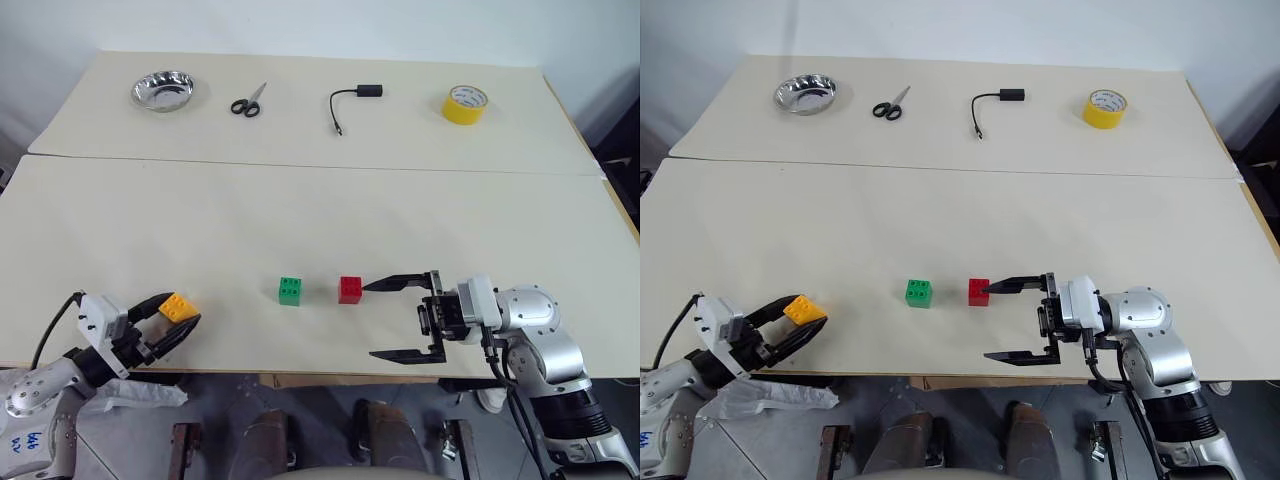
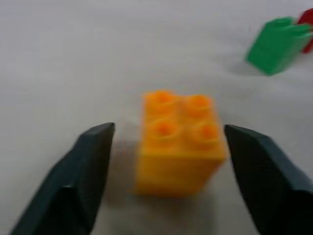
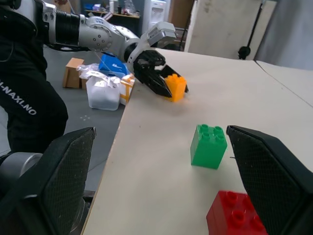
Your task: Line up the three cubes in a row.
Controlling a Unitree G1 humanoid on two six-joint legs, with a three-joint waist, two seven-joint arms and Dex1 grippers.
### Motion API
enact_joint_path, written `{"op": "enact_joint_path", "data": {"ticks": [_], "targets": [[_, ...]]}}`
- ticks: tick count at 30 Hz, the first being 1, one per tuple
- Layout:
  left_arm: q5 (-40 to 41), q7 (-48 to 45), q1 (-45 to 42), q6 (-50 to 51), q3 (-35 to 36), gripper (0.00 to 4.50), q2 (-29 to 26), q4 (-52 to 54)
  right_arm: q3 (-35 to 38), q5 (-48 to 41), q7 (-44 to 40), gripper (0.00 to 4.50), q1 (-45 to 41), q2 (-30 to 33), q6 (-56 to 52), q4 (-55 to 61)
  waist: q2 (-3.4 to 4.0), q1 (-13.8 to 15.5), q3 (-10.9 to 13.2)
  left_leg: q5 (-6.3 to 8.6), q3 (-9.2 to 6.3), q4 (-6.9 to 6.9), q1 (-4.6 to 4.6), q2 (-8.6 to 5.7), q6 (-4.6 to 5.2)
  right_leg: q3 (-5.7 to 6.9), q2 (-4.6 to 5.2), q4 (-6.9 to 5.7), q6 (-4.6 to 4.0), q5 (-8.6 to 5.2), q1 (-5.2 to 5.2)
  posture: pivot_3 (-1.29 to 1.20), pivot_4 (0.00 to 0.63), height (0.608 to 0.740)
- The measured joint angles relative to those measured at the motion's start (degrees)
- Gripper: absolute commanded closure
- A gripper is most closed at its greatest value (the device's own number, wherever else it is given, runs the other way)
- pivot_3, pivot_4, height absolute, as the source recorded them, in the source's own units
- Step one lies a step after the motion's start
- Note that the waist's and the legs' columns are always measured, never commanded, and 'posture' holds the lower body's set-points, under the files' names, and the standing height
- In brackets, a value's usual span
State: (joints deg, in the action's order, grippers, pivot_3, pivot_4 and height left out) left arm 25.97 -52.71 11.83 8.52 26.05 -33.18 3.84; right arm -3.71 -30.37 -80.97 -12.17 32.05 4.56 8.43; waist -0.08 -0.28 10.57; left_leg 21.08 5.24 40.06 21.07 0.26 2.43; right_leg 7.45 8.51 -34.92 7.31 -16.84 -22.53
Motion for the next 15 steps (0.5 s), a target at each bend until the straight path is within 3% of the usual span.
{"op": "enact_joint_path", "data": {"ticks": [4, 10, 13, 15], "targets": [[0.82, -3.23, -1.66, 0.23, -0.49, 3.02, -3.35, -1.33, 0.05, 0.58, 1.04, 0.00, 0.65, 0.01, 0.68, 0.01, -0.01, 0.32, 0.00, 0.00, -0.05, 0.02, 0.02, -0.04, 0.00, 0.02, 0.06, -0.01, 0.00, 0.00, 0.01, 0.00, 0.150, 0.740], [4.84, -15.05, -10.02, 2.40, -6.44, 3.02, -8.27, -2.14, 0.69, 1.02, 2.71, 0.00, 1.76, 0.14, 1.59, 0.05, 0.00, 0.28, 0.00, 0.00, -0.08, 0.02, 0.03, -0.08, 0.00, 0.04, 0.04, -0.02, 0.00, 0.00, 0.02, 0.00, 0.150, 0.740], [1.87, -24.25, -19.31, -2.52, -14.99, 3.02, -9.88, -6.43, 1.82, 0.79, 2.54, 0.00, 1.79, 1.12, 1.67, -0.16, 0.06, 0.30, -0.01, -0.02, 0.00, 0.03, 0.00, -0.15, 0.03, 0.03, 0.04, -0.05, 0.00, 0.00, 0.03, 0.00, 0.150, 0.740], [-1.74, -29.21, -27.04, -7.93, -19.87, 3.02, -9.54, -14.65, 2.42, 0.61, 2.24, 0.00, 1.52, 1.76, 1.65, -0.92, 0.06, 0.24, -0.02, -0.02, 0.04, 0.04, 0.01, -0.15, 0.03, 0.06, -0.03, -0.06, 0.00, 0.00, 0.01, 0.00, 0.150, 0.740]]}}
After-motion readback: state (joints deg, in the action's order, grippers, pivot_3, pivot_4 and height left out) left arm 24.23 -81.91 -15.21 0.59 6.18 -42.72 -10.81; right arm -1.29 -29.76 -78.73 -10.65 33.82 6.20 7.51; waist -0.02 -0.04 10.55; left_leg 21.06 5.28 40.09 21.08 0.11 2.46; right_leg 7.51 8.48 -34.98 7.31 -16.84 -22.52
